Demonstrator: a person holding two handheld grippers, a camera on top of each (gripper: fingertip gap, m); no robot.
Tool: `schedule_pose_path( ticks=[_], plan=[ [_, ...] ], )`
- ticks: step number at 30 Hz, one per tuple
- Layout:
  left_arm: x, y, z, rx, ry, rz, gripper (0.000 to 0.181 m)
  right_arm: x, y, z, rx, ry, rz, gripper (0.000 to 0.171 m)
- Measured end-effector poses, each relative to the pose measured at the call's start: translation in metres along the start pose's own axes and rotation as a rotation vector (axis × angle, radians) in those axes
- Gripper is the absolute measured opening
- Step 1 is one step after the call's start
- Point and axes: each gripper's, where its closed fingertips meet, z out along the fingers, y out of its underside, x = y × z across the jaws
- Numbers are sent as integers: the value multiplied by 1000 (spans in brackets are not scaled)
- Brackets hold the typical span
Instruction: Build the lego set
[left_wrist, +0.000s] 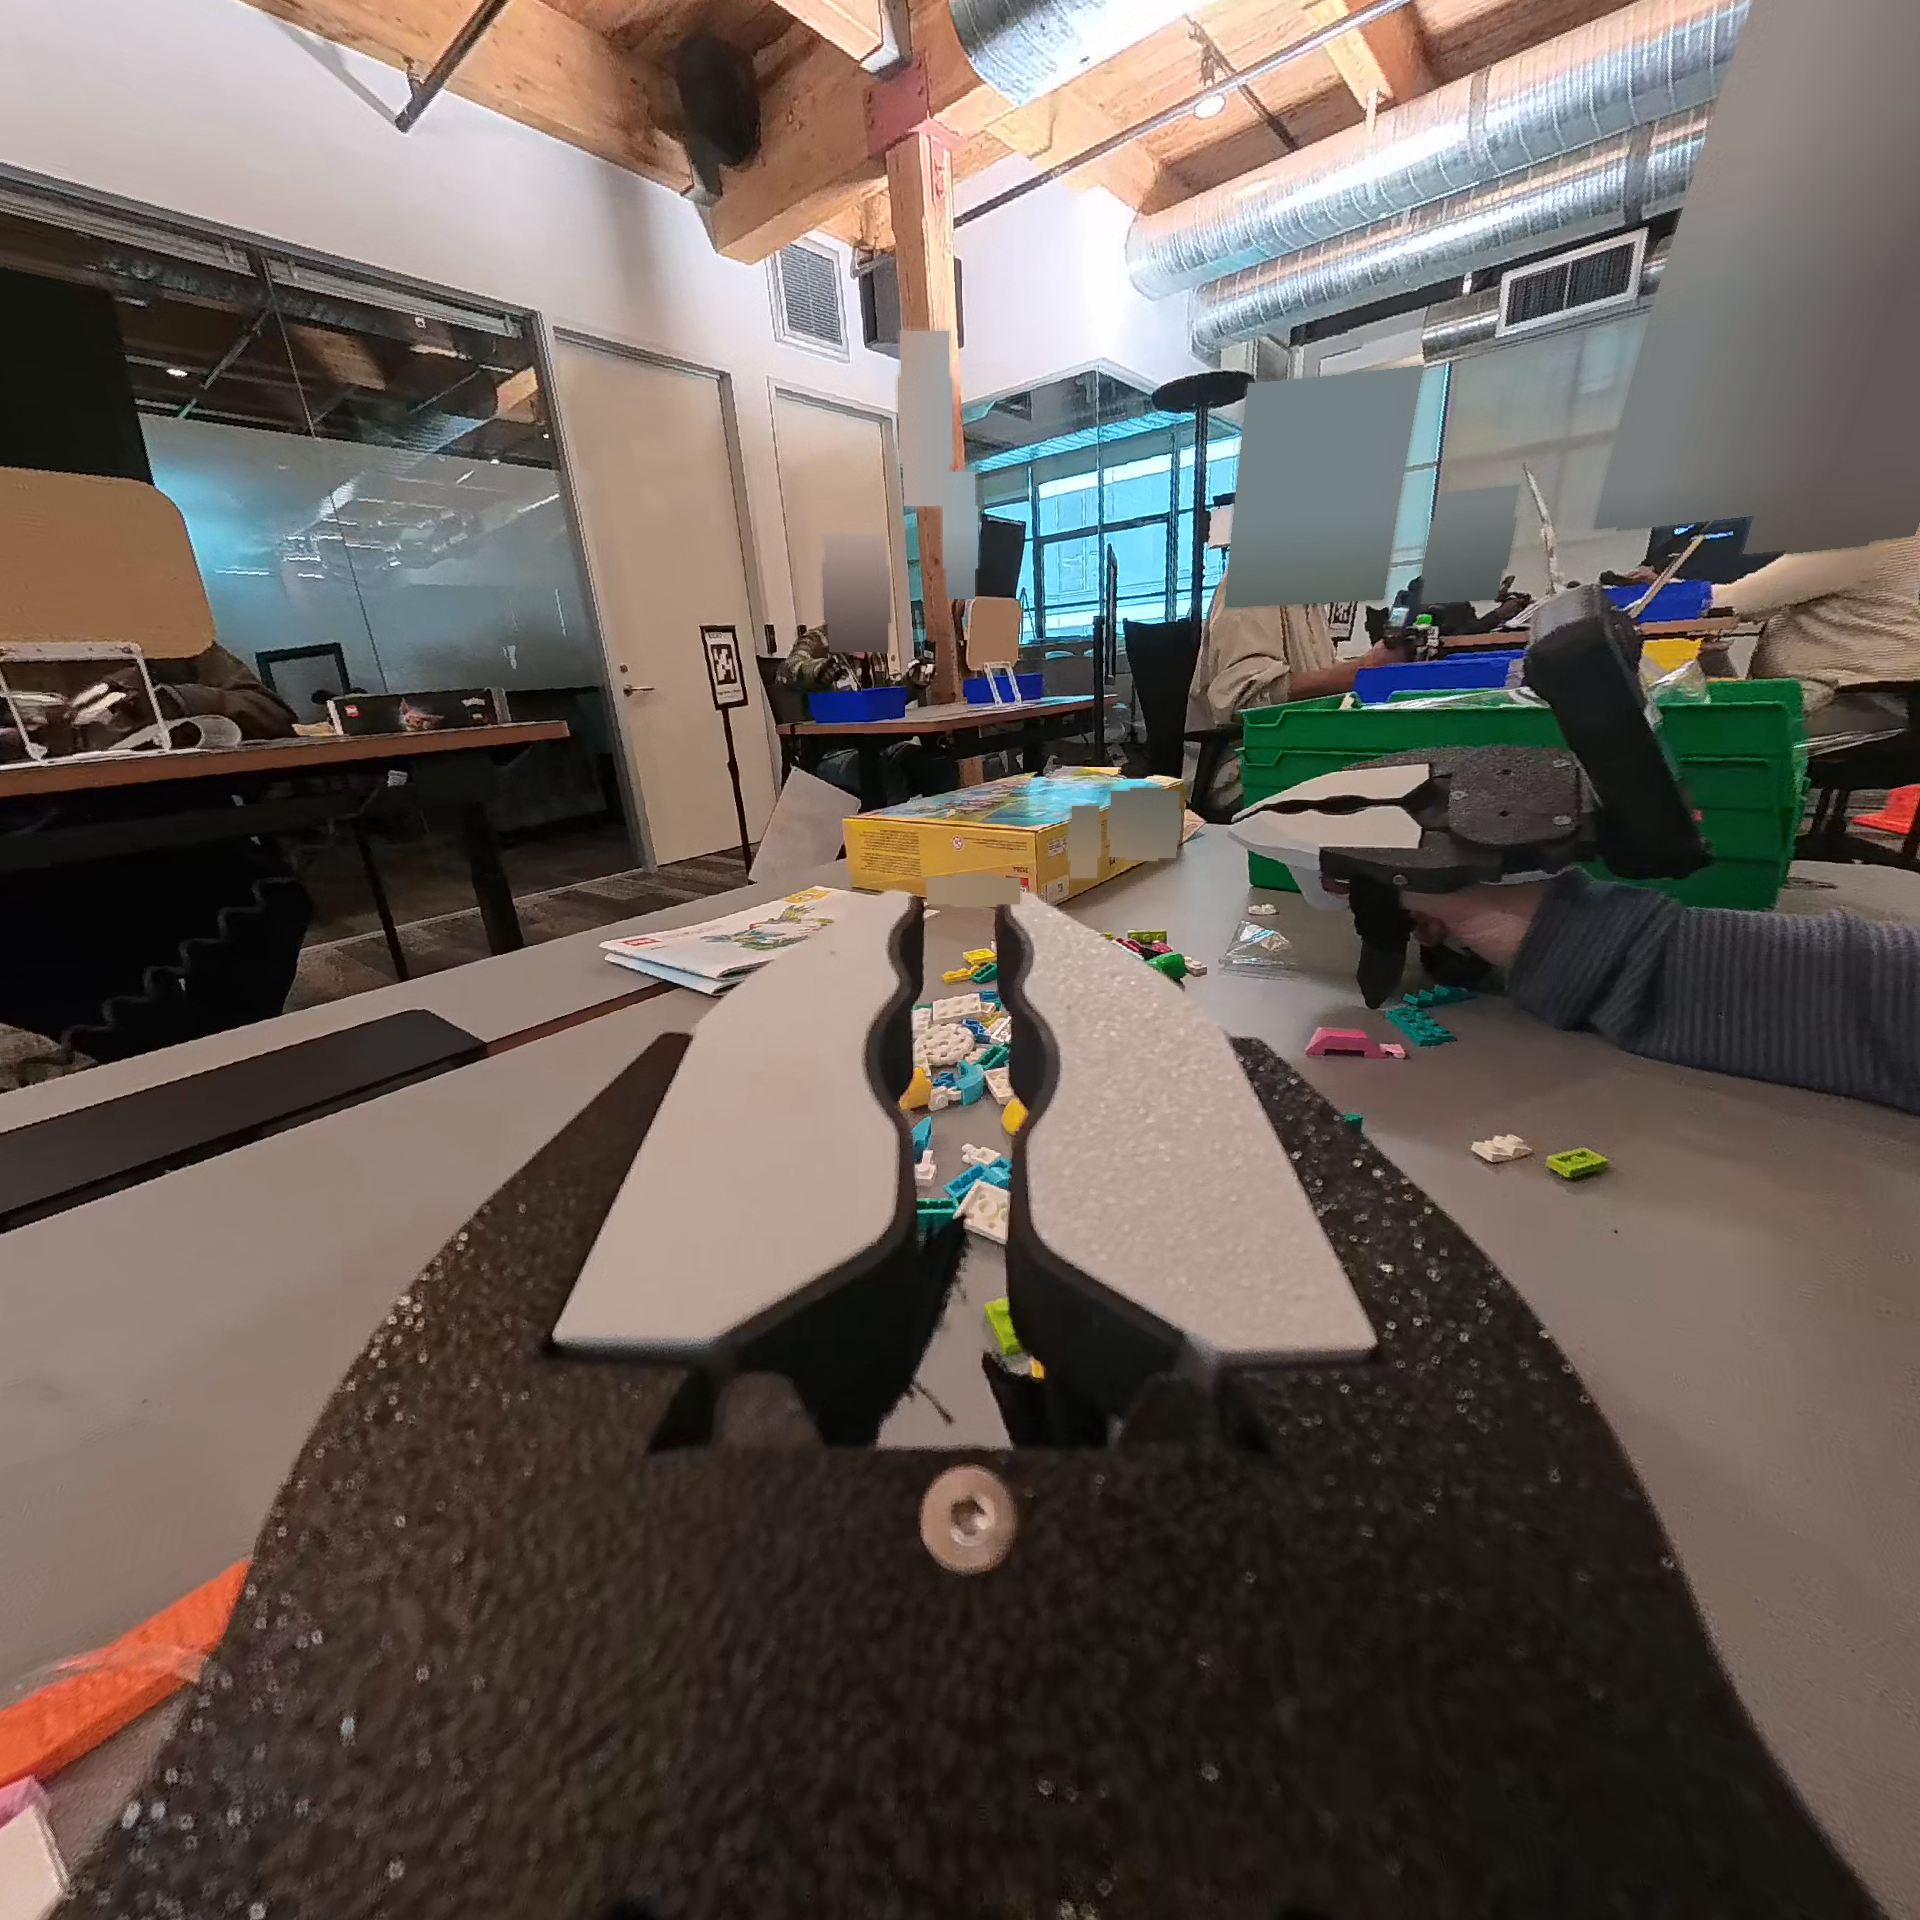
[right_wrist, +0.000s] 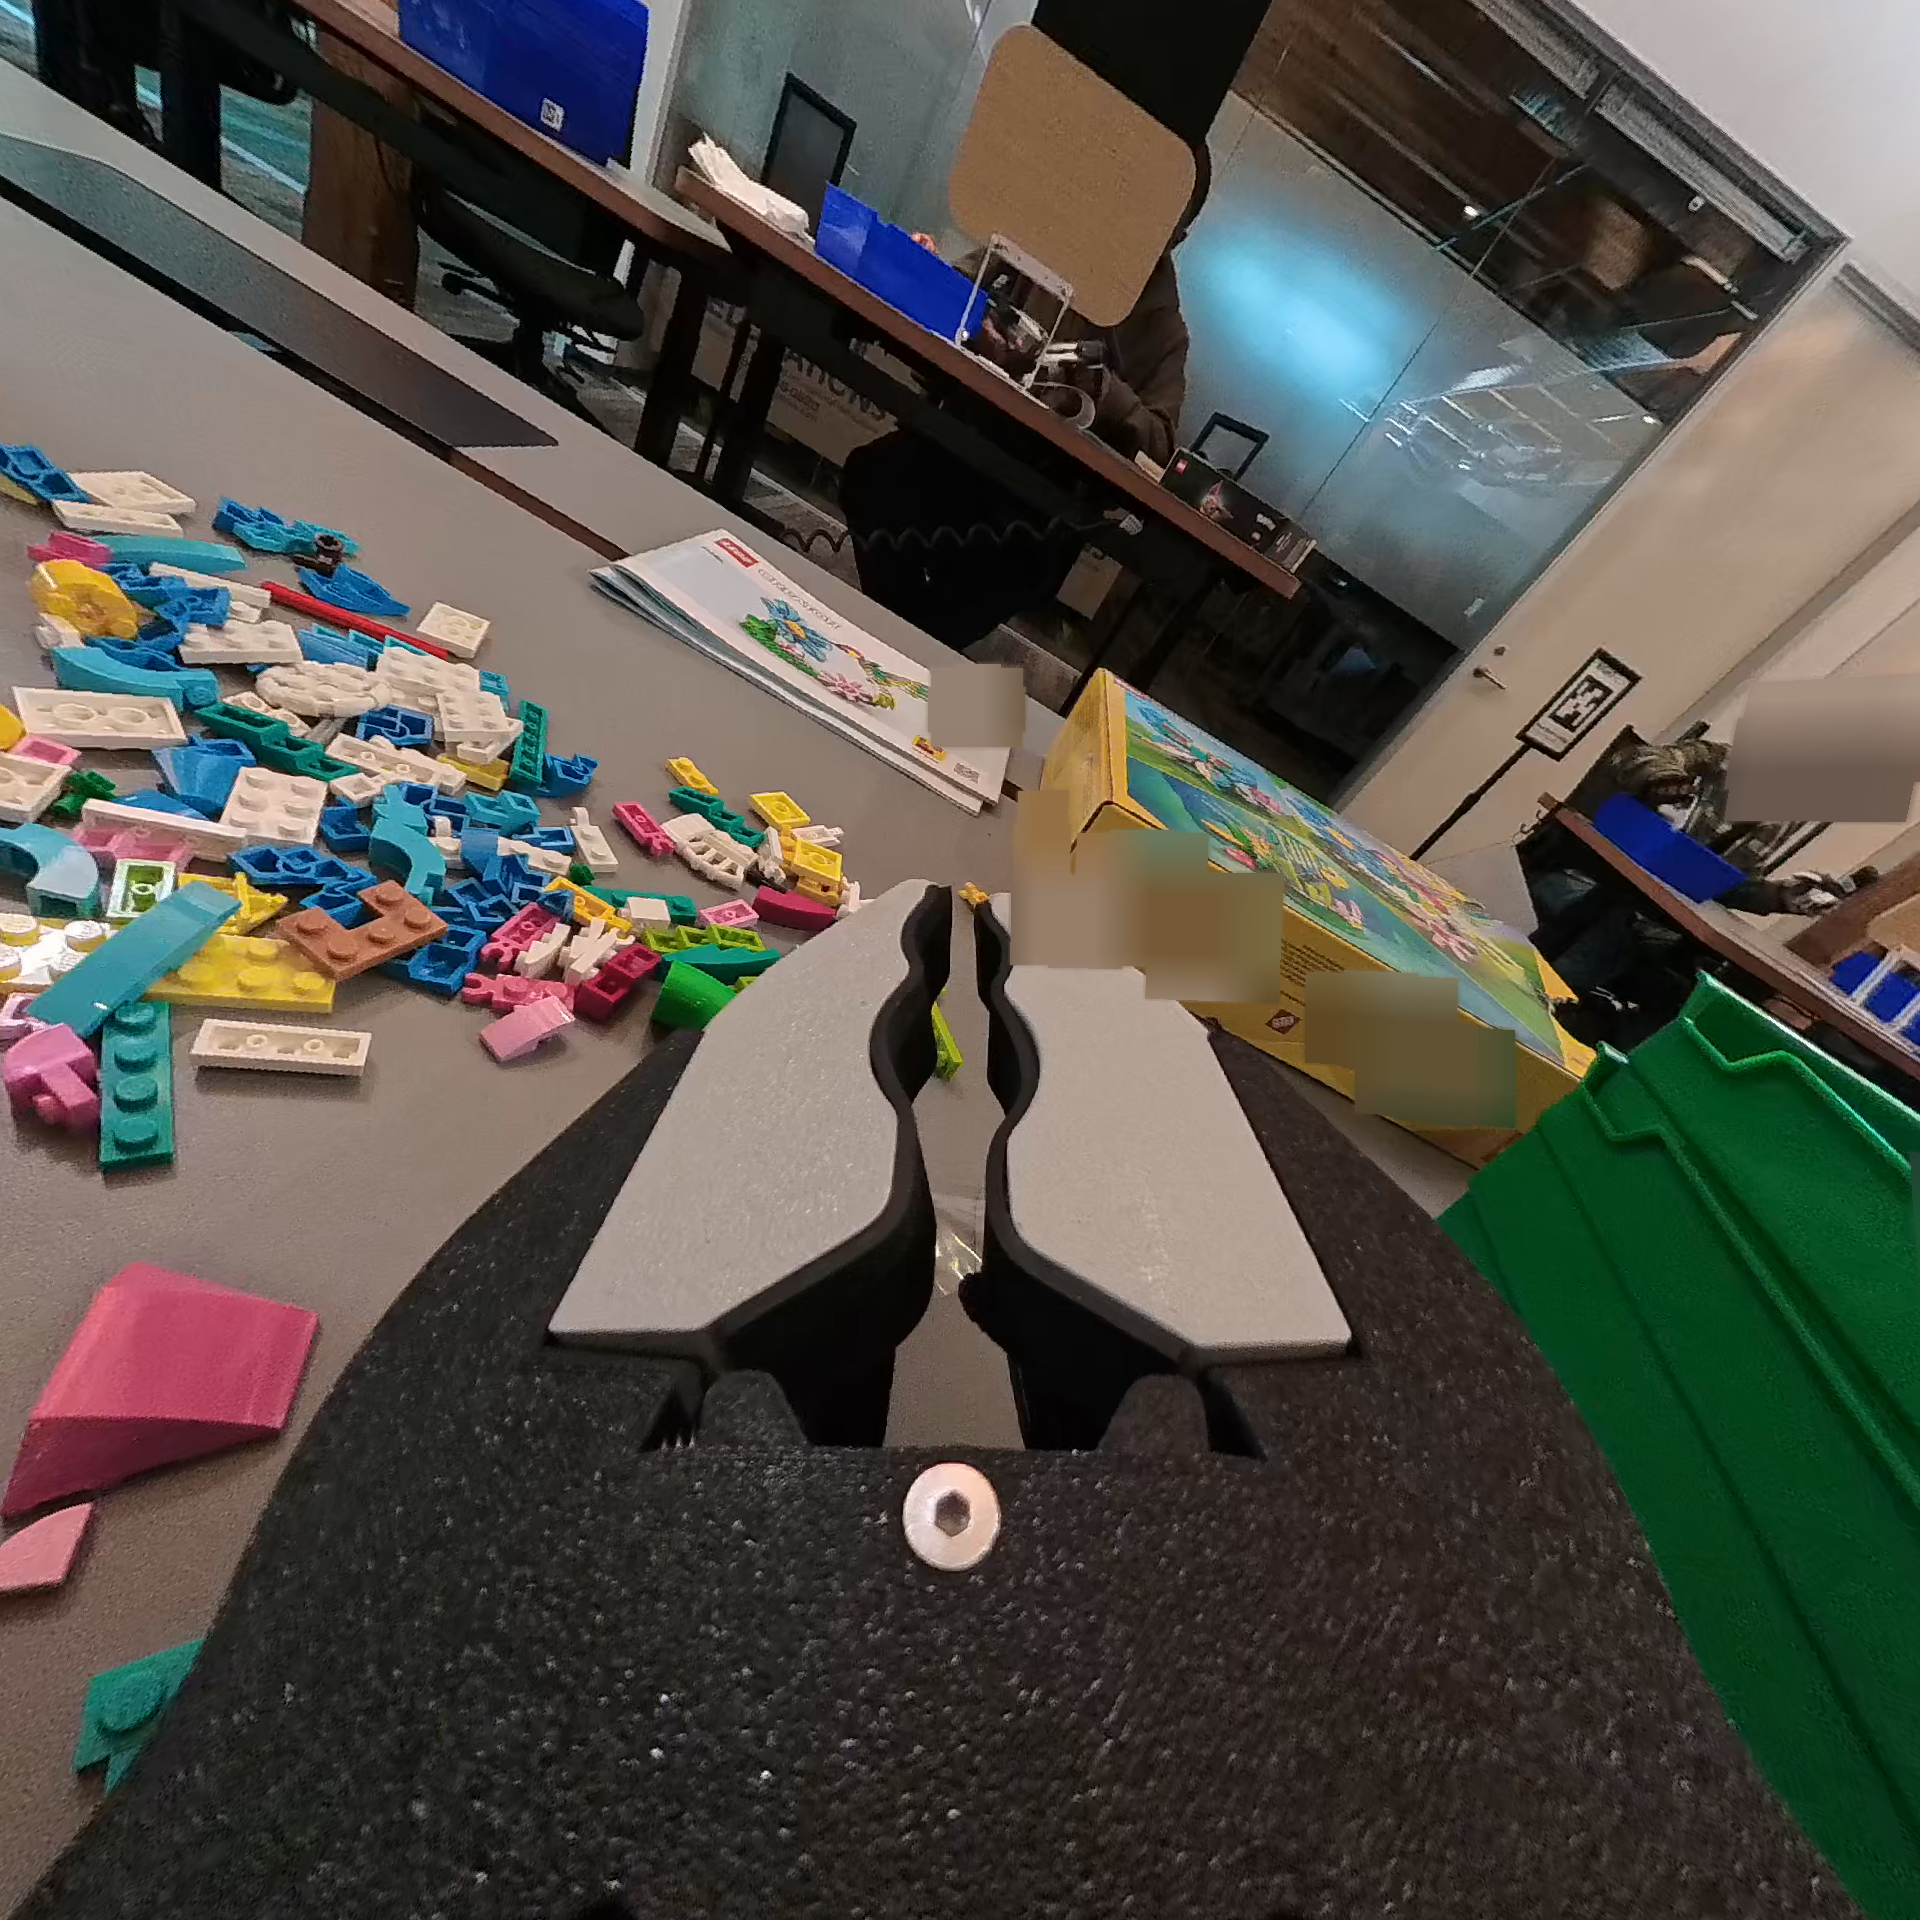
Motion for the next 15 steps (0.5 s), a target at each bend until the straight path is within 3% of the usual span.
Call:
schedule_pose_path(
  ticks=[15],
  plan=[
    [-1,1,0,-7,3,-14,11,-4,-1,1,3,-22,-16,3]
  ],
)
